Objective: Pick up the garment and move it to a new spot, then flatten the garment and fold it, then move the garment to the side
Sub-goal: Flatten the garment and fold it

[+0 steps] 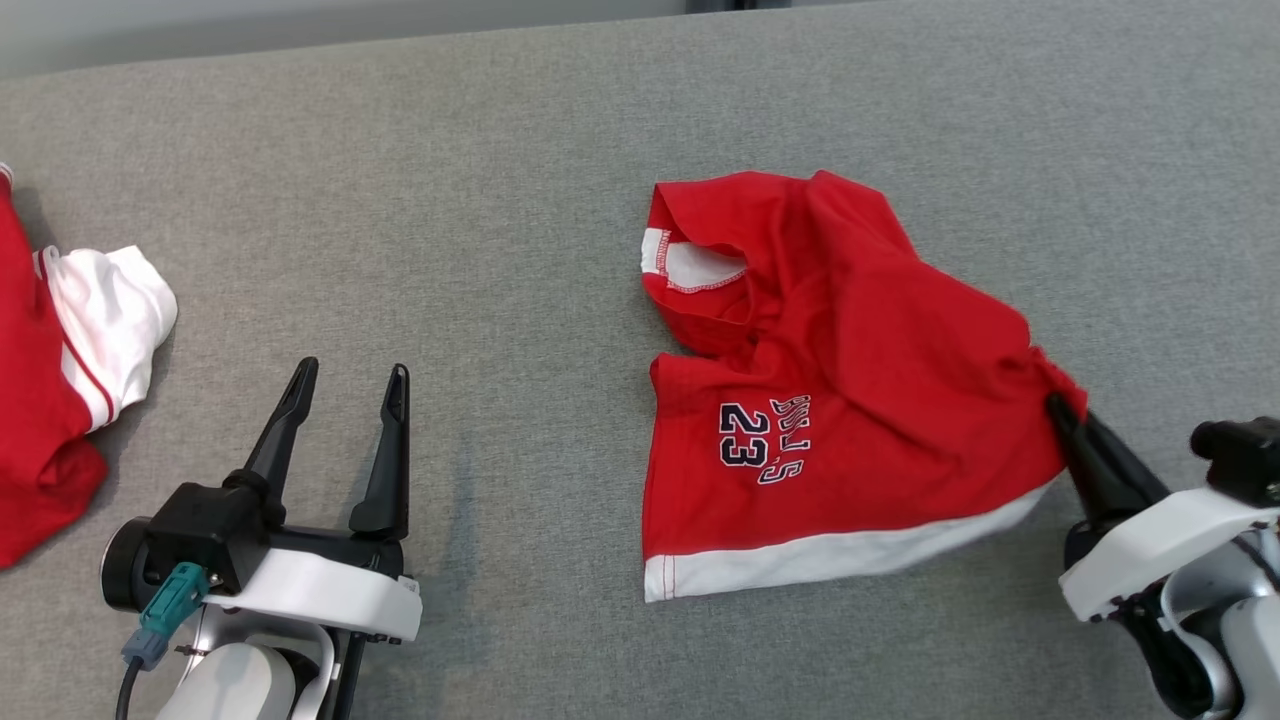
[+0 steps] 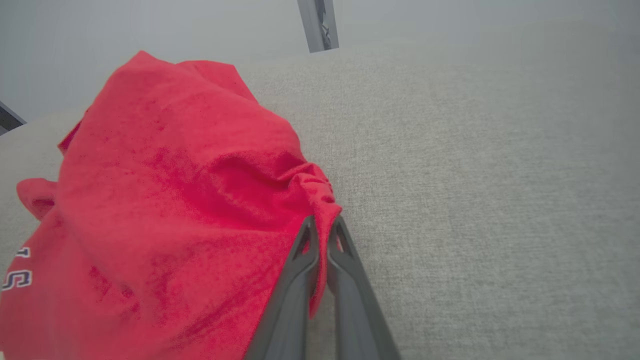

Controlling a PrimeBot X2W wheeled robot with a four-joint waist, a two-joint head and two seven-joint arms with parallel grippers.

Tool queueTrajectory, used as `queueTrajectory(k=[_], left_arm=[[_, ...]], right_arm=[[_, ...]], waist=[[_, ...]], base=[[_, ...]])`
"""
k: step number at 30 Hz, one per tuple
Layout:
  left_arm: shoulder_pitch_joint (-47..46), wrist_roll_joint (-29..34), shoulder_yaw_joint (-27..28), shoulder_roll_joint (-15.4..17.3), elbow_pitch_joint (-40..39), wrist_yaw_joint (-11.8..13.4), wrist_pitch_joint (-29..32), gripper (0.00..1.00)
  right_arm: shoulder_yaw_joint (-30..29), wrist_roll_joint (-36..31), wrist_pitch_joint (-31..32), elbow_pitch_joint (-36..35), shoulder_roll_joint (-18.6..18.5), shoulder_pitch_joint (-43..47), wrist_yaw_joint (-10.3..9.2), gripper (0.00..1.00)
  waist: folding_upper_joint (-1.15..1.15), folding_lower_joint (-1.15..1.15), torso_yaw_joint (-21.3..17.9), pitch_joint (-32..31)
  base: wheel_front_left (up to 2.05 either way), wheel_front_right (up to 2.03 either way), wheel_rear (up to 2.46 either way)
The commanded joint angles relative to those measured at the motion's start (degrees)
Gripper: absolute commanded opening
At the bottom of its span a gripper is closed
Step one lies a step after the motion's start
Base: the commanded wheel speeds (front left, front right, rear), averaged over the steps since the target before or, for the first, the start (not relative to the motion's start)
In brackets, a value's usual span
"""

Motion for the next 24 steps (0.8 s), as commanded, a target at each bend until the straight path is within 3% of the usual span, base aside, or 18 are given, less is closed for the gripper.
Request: queueTrajectory(k=[1, 9, 14, 18, 24], left_arm=[[-0.7, 0.1, 0.2, 0.1, 0.1, -0.1, -0.2, 1.0], [-0.8, -0.3, -0.2, -0.2, 0.6, -0.3, -0.6, 1.0], [-1.3, -0.3, -0.6, -0.6, 1.1, -0.5, -0.7, 1.0], [-1.5, -0.5, -1.1, -1.1, 1.7, -1.0, -1.0, 1.0], [-2.0, -0.6, -1.7, -1.6, 2.3, -1.5, -1.2, 1.0]], right_arm=[[-0.5, 0.0, -0.5, -0.8, -0.5, -0.2, 0.01, 0.0], [-10.0, -2.8, 2.5, -6.2, -0.6, 4.1, 0.0, 0.0], [-15.1, -8.4, 4.7, -8.9, 0.5, 3.5, 0.01, 0.0], [-10.4, -15.1, 7.1, -12.2, 3.0, 0.5, 0.01, 0.0], [-1.2, -17.2, 8.5, -9.3, 6.1, -2.3, 0.01, 0.0]], waist=[[0.0, 0.0, -0.3, -0.2], [0.0, 0.0, -1.2, -0.9], [0.0, 0.0, -0.8, -1.1], [0.0, 0.0, 0.1, -1.4], [0.0, 0.0, 1.8, -1.3]], base=[[0.0, 0.0, 0.0], [0.0, 0.0, 0.0], [0.0, 0.0, 0.0], [0.0, 0.0, 0.0], [0.0, 0.0, 0.0]])
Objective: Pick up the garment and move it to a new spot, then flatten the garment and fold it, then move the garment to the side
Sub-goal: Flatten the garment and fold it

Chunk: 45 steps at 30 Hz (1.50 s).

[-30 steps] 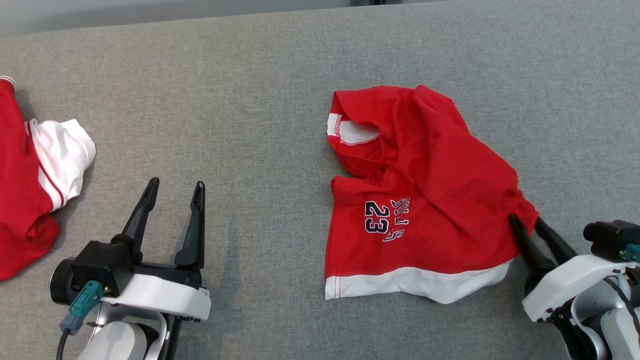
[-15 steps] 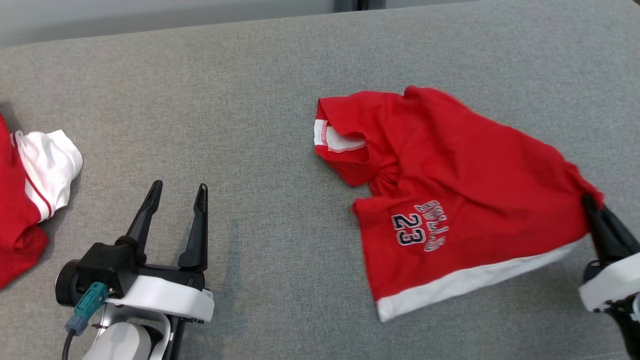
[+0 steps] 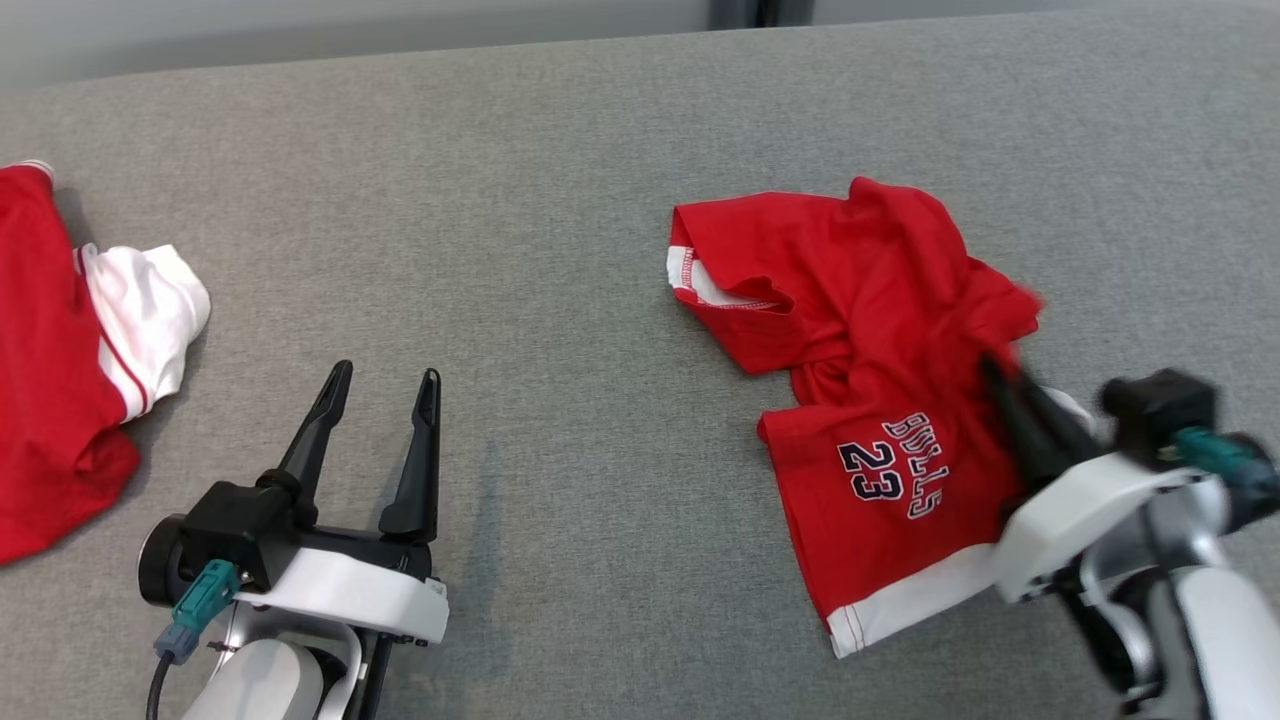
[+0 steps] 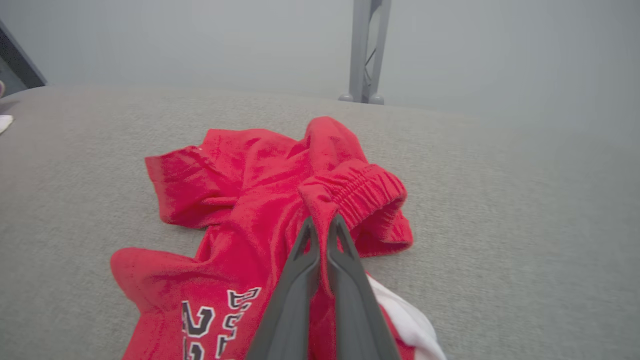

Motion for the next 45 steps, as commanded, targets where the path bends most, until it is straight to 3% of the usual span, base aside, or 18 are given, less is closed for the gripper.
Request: queueTrajectory(k=[1, 2, 3, 4, 5, 11, 20, 27, 35, 45], left_arm=[[-1.0, -0.2, -0.1, 0.0, 0.2, -0.4, -0.3, 1.0], [-1.0, -0.2, -0.1, 0.0, 0.3, -0.4, -0.3, 1.0], [-1.1, -0.2, -0.1, -0.1, 0.4, -0.4, -0.4, 1.0], [-1.0, -0.2, -0.1, -0.1, 0.5, -0.4, -0.4, 1.0], [-0.9, -0.3, -0.1, -0.1, 0.5, -0.4, -0.5, 1.0], [-0.2, -0.3, 0.1, -0.1, 0.8, -0.1, -0.7, 1.0], [0.8, -0.4, 0.0, 0.4, 1.0, 0.3, -0.5, 1.0], [2.1, -0.7, 0.6, 1.1, 0.7, 1.0, -0.6, 1.0], [4.5, -0.9, 1.2, 2.4, -0.3, 2.1, -0.3, 1.0], [6.8, -1.0, 1.3, 3.7, -2.5, 3.4, 0.7, 1.0]], right_arm=[[2.2, 0.3, 0.3, 1.6, 0.8, -0.7, -0.01, 0.11], [3.1, 0.3, -0.1, 2.2, 1.0, -1.0, -0.01, 0.38], [3.7, 0.8, -0.5, 2.8, 1.6, -1.0, -0.01, 0.77], [4.2, 1.1, -0.9, 3.3, 2.1, -0.9, 0.0, 0.93], [4.7, 1.3, -1.3, 3.7, 2.3, -0.8, 0.0, 1.0], [7.1, 3.3, -3.4, 2.7, 3.1, 1.1, 0.0, 1.0], [8.1, 4.2, -7.0, -6.0, 3.0, 5.9, 0.0, 1.0], [0.6, 2.7, -9.6, -10.3, 3.0, 8.7, 0.0, 1.0], [-10.1, 1.4, -10.1, -8.3, 1.0, 11.6, 0.0, 1.0], [-11.4, 3.5, -9.9, -7.8, 0.4, 13.8, 0.0, 1.0]], waist=[[0.0, 0.0, 0.7, 0.1], [0.0, 0.0, 0.9, 0.1], [0.0, 0.0, 1.1, 0.1], [0.0, 0.0, 1.2, 0.1], [0.0, 0.0, 1.2, 0.1], [0.0, 0.0, 0.9, -0.5], [0.0, 0.0, -1.1, -3.0], [0.0, 0.0, -2.2, -5.6], [0.0, 0.0, -2.7, -9.1], [0.0, 0.0, -2.9, -10.7]], base=[[0.0, 0.0, 0.0], [0.0, 0.0, 0.0], [0.0, 0.0, 0.0], [0.0, 0.0, 0.0], [0.0, 0.0, 0.0], [0.0, 0.0, 0.0], [0.0, 0.0, 0.0], [0.0, 0.0, 0.0], [0.0, 0.0, 0.0], [0.0, 0.0, 0.0]])
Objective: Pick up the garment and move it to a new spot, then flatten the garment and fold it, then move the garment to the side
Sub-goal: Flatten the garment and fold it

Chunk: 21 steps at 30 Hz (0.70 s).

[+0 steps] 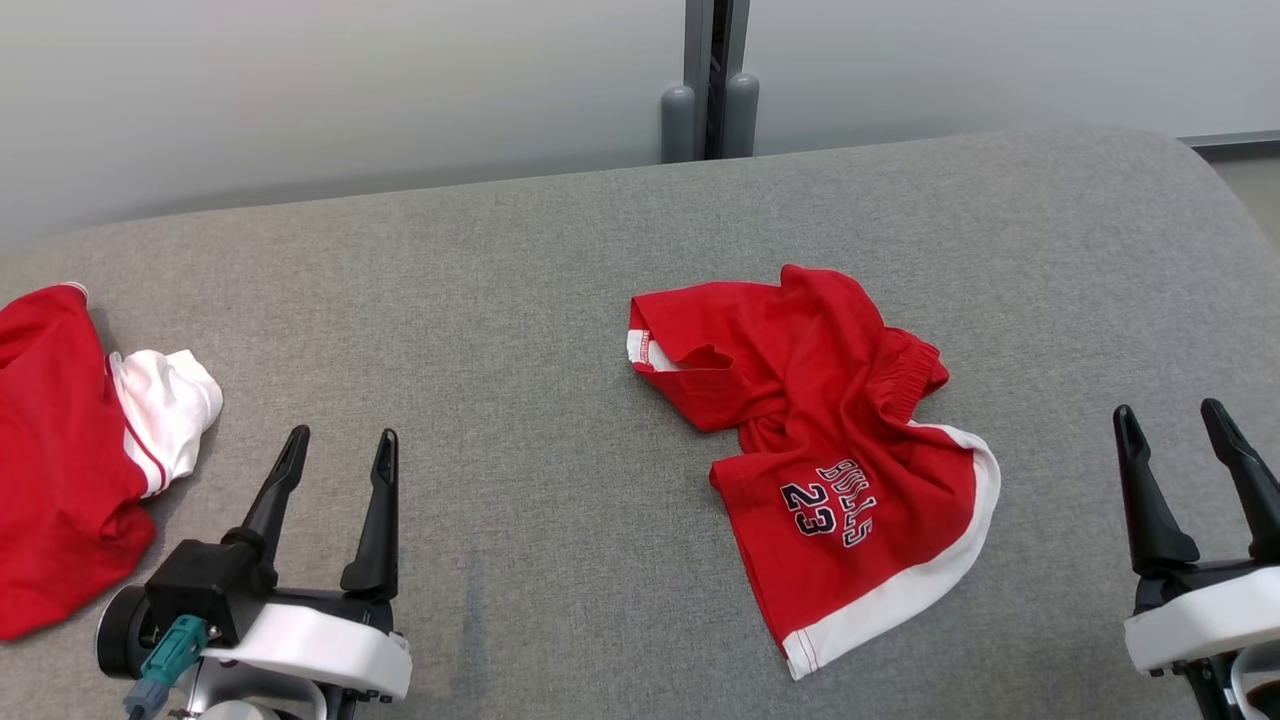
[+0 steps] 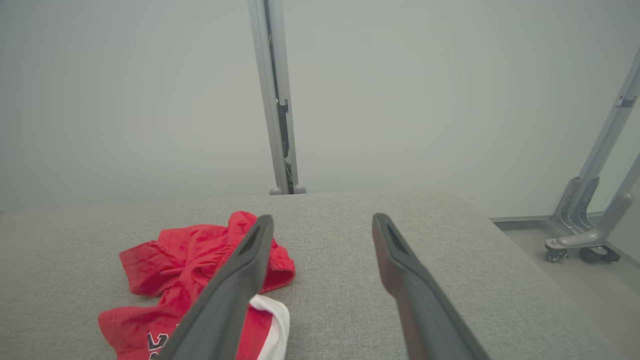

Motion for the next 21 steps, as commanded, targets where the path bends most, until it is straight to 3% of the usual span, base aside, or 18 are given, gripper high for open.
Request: queueTrajectory(k=[1, 11, 16, 21], left_arm=[[0.6, -0.1, 0.3, 0.5, -0.3, 0.4, 0.1, 1.0], [-0.4, 0.3, -0.1, 0.6, -1.6, 0.8, 0.4, 1.0], [-1.8, 0.7, -0.4, 0.3, -2.0, 0.4, 0.2, 1.0], [-3.5, 0.7, -0.6, -0.4, -1.6, 0.0, -0.2, 1.0]], right_arm=[[0.0, 0.7, 0.3, 0.0, -0.5, 0.5, -0.01, 1.0], [1.2, 4.2, 1.7, 1.3, -2.8, -0.8, -0.01, 1.0], [4.9, 10.3, 4.0, 4.2, -8.1, -4.1, -0.01, 1.0], [12.7, 16.6, 5.6, 8.7, -14.4, -8.9, -0.01, 1.0]], waist=[[0.0, 0.0, 0.0, 0.0], [0.0, 0.0, 1.1, 1.2], [0.0, 0.0, 2.6, 4.1], [0.0, 0.0, 4.8, 7.7]], base=[[0.0, 0.0, 0.0], [0.0, 0.0, 0.0], [0.0, 0.0, 0.0], [0.0, 0.0, 0.0]])
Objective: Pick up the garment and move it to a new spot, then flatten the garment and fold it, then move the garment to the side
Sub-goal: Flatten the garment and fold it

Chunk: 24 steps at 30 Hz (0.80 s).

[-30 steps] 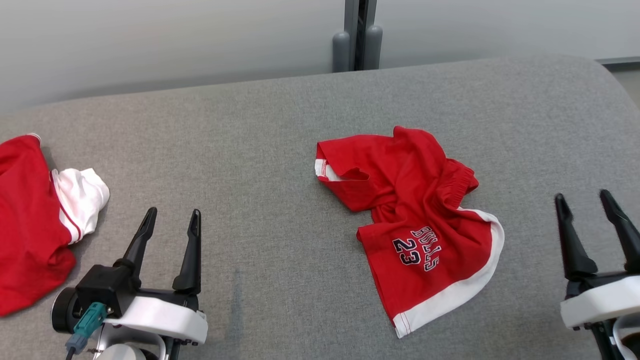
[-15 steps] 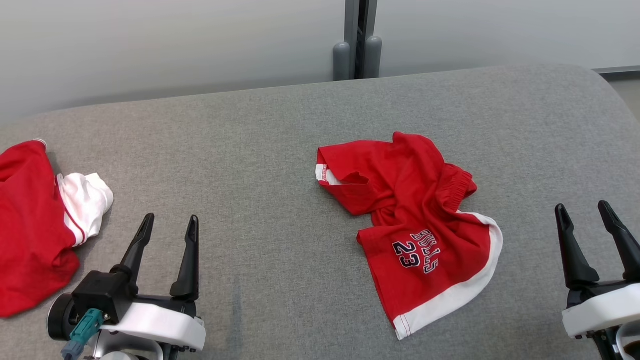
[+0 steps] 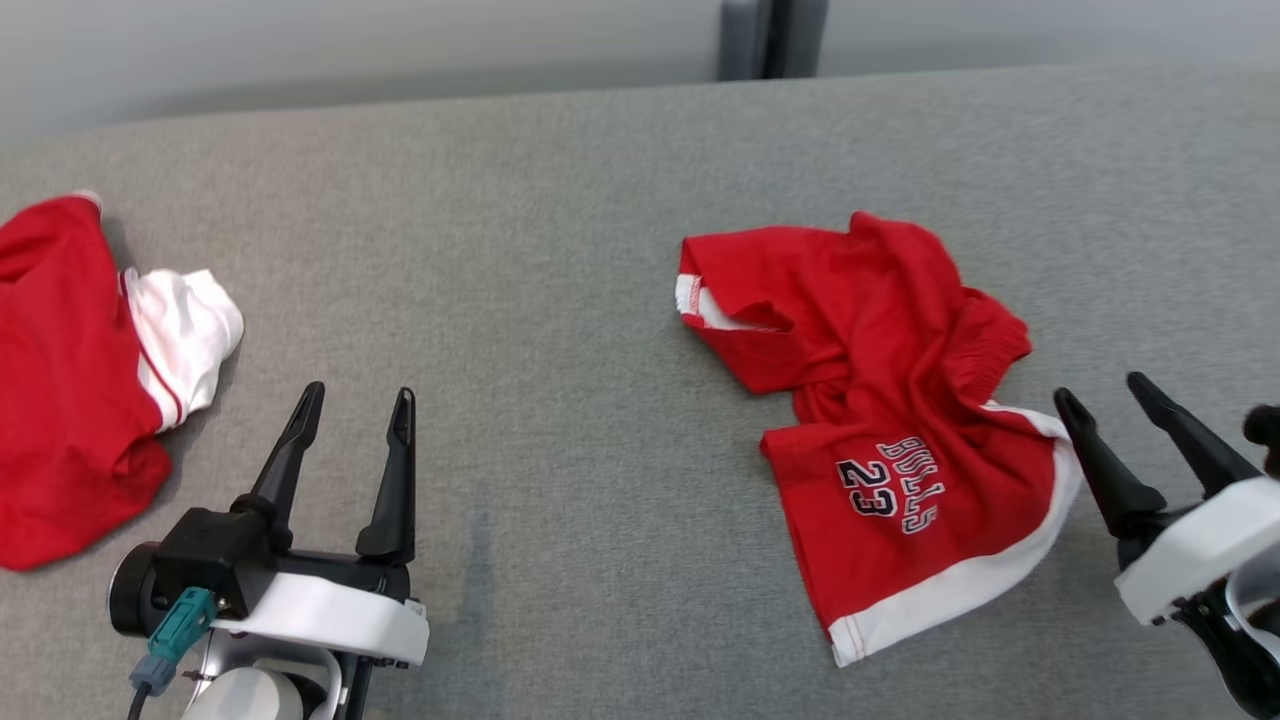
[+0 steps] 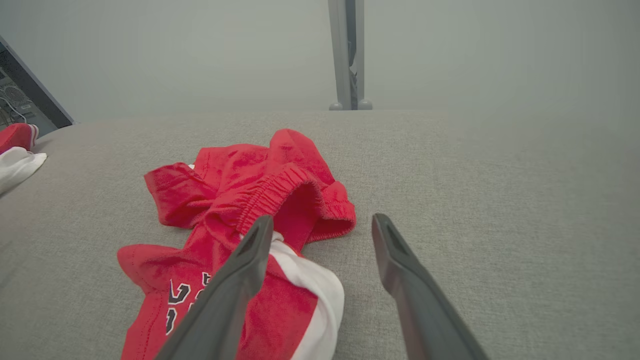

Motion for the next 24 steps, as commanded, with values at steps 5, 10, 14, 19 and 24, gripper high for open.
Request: queueTrajectory(k=[5, 10, 14, 19, 24], left_arm=[[-2.0, 0.2, 0.0, -0.9, 1.1, -0.6, -0.9, 1.0], [-3.0, 0.3, 0.1, -1.5, 2.1, -1.3, -1.5, 1.0], [-4.0, 0.5, 0.2, -2.0, 3.0, -1.9, -1.9, 1.0], [-4.8, 0.7, 0.3, -2.8, 4.0, -2.3, -2.2, 1.0], [-3.9, 0.9, 0.8, -3.4, 4.7, -2.5, -2.4, 1.0]], right_arm=[[7.4, 5.6, 0.0, 2.9, -4.3, -5.1, 0.0, 1.0], [14.1, 10.0, -0.6, 4.6, -7.7, -9.6, 0.01, 1.0], [19.0, 14.2, -0.5, 4.4, -10.2, -12.5, 0.01, 0.0], [22.9, 18.5, -0.4, 2.5, -14.0, -15.4, 0.01, 0.0], [24.8, 20.9, 3.9, -5.4, -19.6, -20.0, 0.01, 0.0]], waist=[[0.0, 0.0, 2.9, 4.0], [0.0, 0.0, 3.7, 5.6], [0.0, 0.0, 3.8, 6.2], [0.0, 0.0, 3.6, 6.4], [0.0, 0.0, 2.2, 5.8]], base=[[0.0, 0.0, 0.0], [0.0, 0.0, 0.0], [0.0, 0.0, 0.0], [0.0, 0.0, 0.0], [0.0, 0.0, 0.0]])
